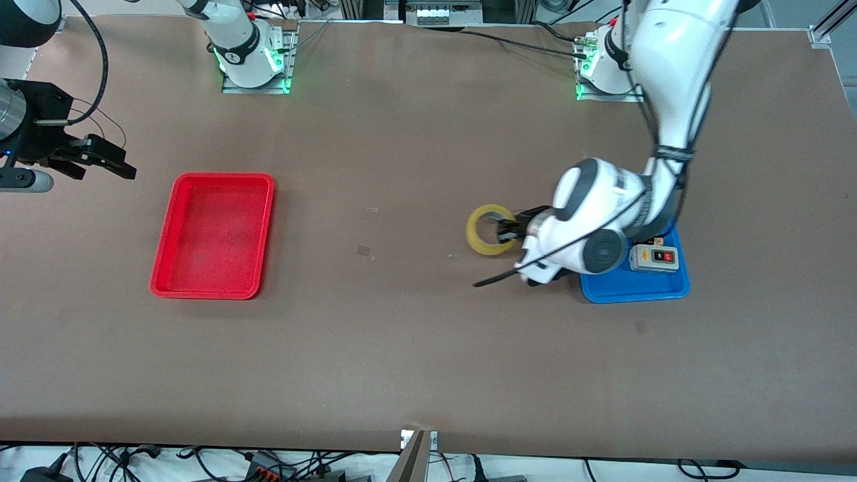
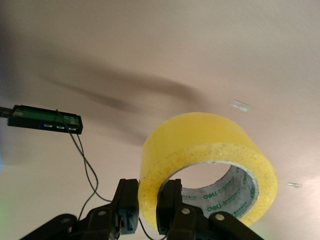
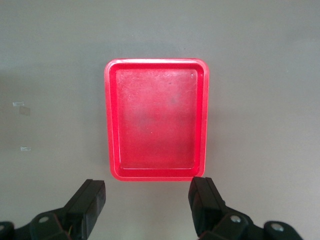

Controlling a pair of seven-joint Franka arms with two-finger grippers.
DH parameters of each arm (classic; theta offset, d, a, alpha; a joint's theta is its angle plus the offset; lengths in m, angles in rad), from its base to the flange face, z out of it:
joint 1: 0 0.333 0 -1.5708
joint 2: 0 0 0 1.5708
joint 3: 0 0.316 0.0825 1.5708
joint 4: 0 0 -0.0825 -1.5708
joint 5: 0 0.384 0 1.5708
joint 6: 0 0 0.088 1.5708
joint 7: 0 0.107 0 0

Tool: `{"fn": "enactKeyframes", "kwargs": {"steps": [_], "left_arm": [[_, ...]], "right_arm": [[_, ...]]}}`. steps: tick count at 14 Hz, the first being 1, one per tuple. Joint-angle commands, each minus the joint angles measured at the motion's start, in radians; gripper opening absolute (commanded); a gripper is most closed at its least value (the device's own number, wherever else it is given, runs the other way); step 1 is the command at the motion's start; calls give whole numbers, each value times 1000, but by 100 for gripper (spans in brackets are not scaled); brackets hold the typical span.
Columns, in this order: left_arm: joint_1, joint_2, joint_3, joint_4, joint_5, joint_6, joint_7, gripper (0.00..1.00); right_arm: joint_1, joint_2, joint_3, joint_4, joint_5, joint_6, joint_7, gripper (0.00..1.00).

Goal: Place and move tape with both arms
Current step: 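Carry the tape with the left gripper toward the table's middle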

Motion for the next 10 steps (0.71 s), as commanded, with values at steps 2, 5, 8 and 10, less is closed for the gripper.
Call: {"fn": "enactKeyframes", "kwargs": {"steps": [2,5,8,10], "left_arm": [[-127,84,10,67,-83,109,-104,12],[-214,107,12,67,-82,187,-191,18],[-225,122,12,69,-70,200,-176,100],[-222,106,22,74,-65,191,-182,100]], "right_arm": [[-19,16,15,7,-6,3,1,100],[-13,22,16,7,-7,24,-5,100],[-13,24,16,7,3,29,0,100],[-15,24,16,36,-4,26,-14,100]]}}
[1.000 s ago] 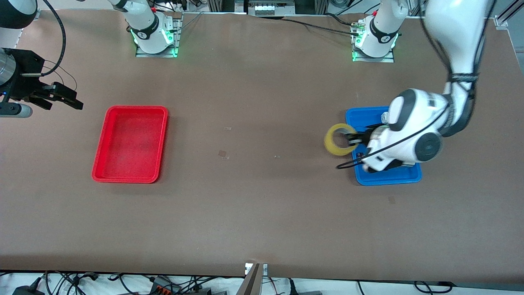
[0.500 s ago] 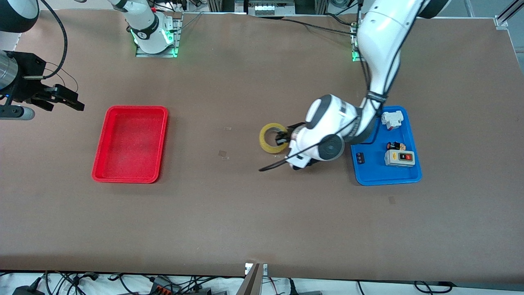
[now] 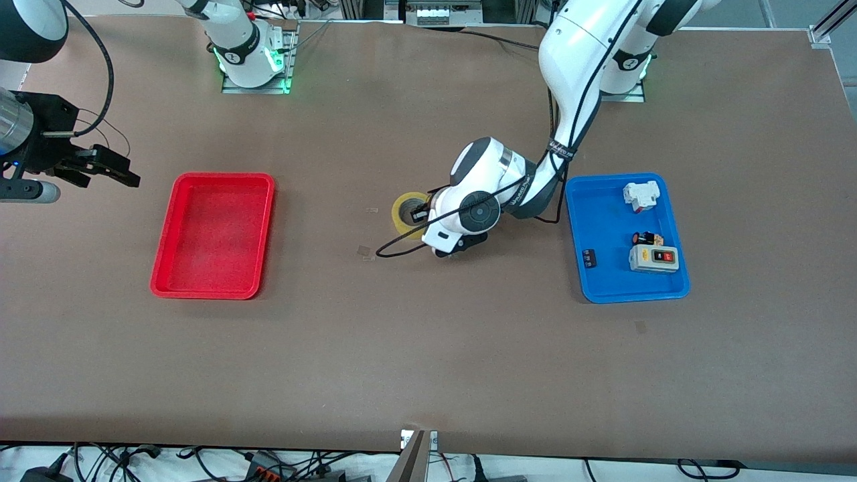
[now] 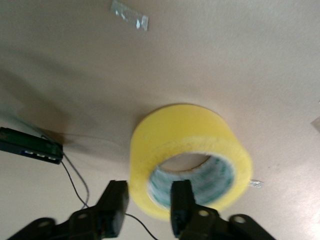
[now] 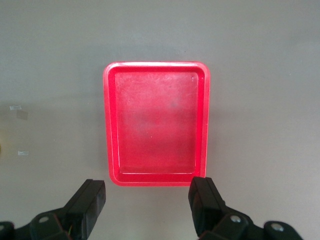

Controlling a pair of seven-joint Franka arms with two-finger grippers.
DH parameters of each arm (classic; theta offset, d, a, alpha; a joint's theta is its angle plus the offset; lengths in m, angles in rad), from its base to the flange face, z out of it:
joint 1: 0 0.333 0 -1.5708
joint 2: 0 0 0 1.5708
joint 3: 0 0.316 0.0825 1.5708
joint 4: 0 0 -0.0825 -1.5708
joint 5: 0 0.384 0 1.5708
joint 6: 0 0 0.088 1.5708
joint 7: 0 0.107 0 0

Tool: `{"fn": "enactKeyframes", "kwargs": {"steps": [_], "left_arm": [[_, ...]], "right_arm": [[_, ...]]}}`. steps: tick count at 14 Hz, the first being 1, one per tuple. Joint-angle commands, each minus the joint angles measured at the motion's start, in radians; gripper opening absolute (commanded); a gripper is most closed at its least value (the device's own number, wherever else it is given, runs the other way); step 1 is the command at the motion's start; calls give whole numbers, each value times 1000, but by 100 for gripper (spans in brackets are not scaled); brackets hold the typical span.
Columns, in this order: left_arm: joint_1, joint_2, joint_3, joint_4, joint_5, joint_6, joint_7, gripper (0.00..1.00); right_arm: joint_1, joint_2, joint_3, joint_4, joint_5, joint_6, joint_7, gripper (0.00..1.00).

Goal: Place and move tape with both arms
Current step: 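Carry the tape with the left gripper toward the table's middle, then release the tape on the table while the right gripper reaches toward it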

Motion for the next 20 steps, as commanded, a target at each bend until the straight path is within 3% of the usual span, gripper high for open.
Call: {"fn": "enactKeyframes", "kwargs": {"steps": [1,5,7,11,15,20], "left_arm": [[13,-31,25,35,7,-37,-9,100],[114,-161,28,21,151,-100,-12,100],[185,-218,31,20,206,-213,-2,100],[299,-388,28,-104,329,-280,27,100],[434,-577,30,-262,338,-353,439,100],[559,-679,25,-249,403,-424,693,100]], "right_arm": [[-15,-1,16,34,-5,1,-14,100],[11,93,20,35,23,5,-15,100],[49,140,22,34,60,27,-12,100],[239,263,22,38,63,126,18,100],[417,433,22,96,63,280,210,100],[590,596,22,183,91,398,457,100]]}}
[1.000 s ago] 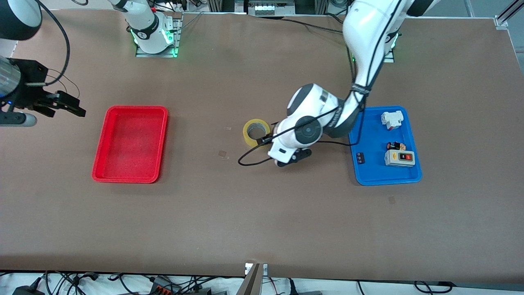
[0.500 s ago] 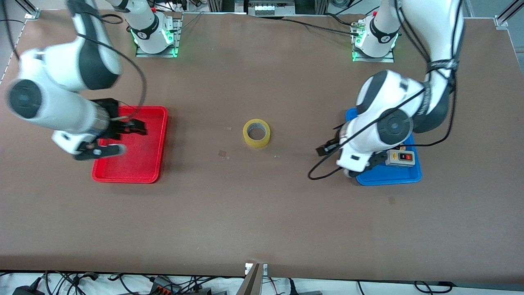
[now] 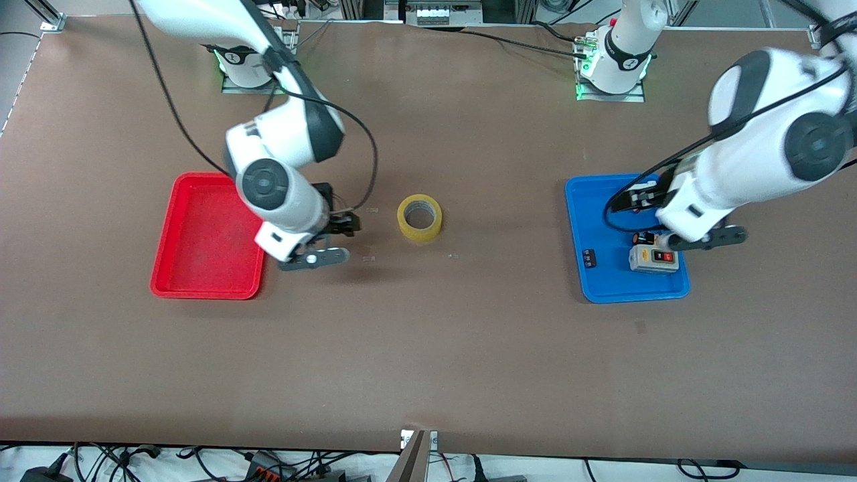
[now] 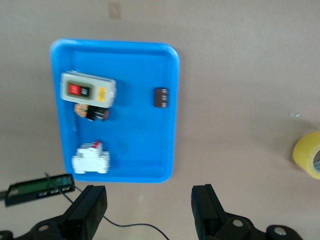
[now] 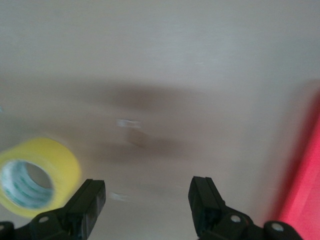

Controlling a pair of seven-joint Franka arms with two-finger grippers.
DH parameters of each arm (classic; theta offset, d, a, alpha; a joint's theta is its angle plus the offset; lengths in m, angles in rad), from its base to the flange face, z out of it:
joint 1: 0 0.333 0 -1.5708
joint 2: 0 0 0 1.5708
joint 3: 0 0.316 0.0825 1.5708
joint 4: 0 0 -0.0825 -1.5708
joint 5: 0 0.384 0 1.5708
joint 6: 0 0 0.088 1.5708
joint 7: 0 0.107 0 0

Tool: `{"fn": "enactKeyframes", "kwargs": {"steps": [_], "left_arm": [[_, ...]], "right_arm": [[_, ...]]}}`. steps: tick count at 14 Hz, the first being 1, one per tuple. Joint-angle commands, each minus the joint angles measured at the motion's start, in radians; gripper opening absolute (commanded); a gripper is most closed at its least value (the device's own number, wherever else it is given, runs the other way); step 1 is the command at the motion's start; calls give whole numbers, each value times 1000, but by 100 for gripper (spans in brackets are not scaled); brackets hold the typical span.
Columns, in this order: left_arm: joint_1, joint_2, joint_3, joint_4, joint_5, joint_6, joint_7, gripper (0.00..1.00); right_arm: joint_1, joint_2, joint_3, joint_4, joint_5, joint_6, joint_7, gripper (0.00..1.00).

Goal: Place and move tape with both arms
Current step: 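Grasp the tape with the right gripper while the left gripper withdraws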

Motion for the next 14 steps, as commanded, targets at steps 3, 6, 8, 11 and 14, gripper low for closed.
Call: {"fn": "enactKeyframes", "kwargs": {"steps": [3,6,8,11,14], "left_arm": [[98,-119,-11,60,31,-93,317,100],[170,-130,-13,166,34,-195,471,100],[210,-141,-13,224,34,-269,471,100],[249,-170,-13,244,36,-314,477,100],[250,-172,-13,250,36,-315,482,100]], "right_arm": [[129,113,-9,60,28,90,148,100],[154,121,-9,51,28,78,170,100],[158,122,-9,43,28,60,172,100],[175,132,-7,37,31,33,173,100],[195,156,-9,41,48,52,176,100]]}}
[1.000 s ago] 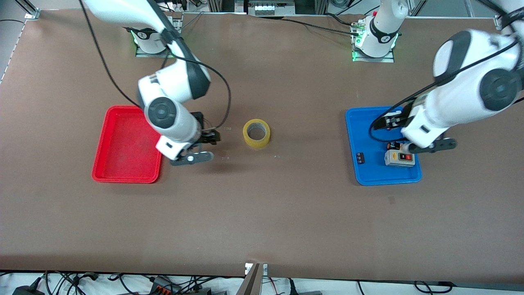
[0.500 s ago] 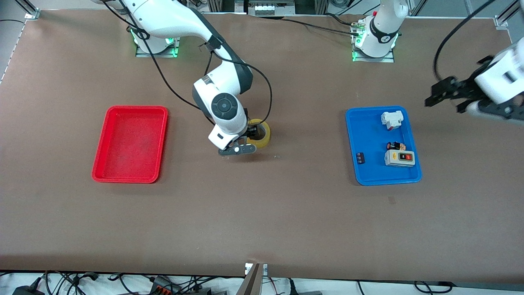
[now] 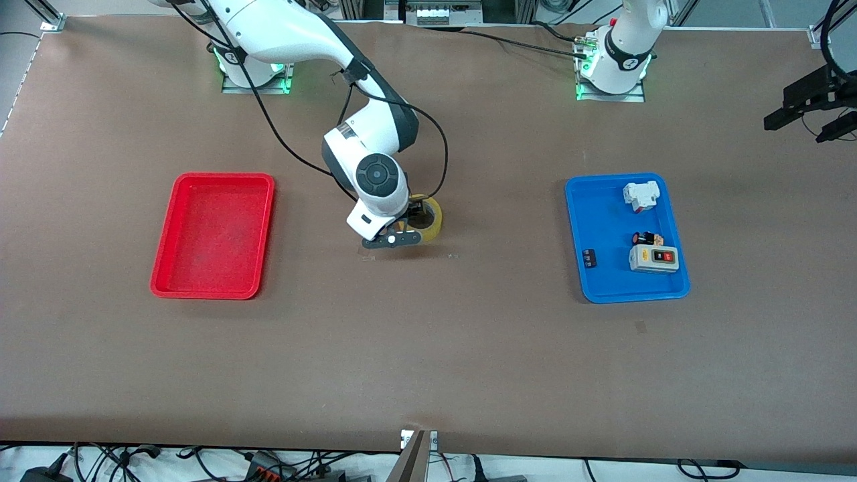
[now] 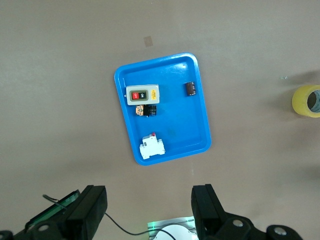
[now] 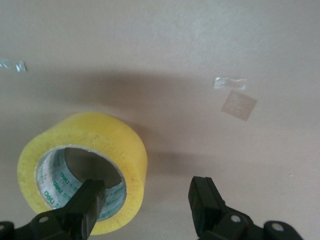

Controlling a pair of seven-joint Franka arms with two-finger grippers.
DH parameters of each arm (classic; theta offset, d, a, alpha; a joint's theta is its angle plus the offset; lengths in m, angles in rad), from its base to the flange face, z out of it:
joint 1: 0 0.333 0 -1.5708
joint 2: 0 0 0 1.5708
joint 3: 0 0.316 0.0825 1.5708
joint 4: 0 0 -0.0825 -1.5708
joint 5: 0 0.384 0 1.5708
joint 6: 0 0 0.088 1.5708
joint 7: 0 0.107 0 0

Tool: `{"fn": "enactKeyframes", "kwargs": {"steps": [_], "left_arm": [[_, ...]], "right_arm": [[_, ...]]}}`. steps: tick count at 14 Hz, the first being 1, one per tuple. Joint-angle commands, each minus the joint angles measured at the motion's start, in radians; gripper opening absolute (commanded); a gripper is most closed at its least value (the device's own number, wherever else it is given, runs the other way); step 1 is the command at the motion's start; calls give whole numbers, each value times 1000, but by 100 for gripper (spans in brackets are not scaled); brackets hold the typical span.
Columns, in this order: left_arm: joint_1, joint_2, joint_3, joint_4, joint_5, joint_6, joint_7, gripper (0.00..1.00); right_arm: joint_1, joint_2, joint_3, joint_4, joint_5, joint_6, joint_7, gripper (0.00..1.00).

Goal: Place and move tape with both arms
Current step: 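Grasp the tape with the right gripper while the left gripper withdraws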

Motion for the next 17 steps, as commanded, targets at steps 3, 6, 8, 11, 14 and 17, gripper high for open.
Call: {"fn": "enactKeyframes", "kwargs": {"steps": [3,6,8,11,14,17], "left_arm": [[8,-2,-27,17,27,-16,12,100],[8,-1,-28,17,25,-12,15,100],[-2,-2,-37,17,22,-16,12,100],[0,-2,-48,17,25,-12,14,100],[0,-1,-50,17,25,-12,12,100],[-2,-1,-54,15,26,-13,14,100]], "right_arm": [[22,31,-5,11,49,34,8,100],[22,40,-7,11,49,35,9,79],[22,42,-7,13,47,37,11,48],[20,36,-7,16,49,35,11,10],[-3,-23,-14,18,50,12,-3,0],[-159,-183,-18,10,46,-171,-38,0]]}}
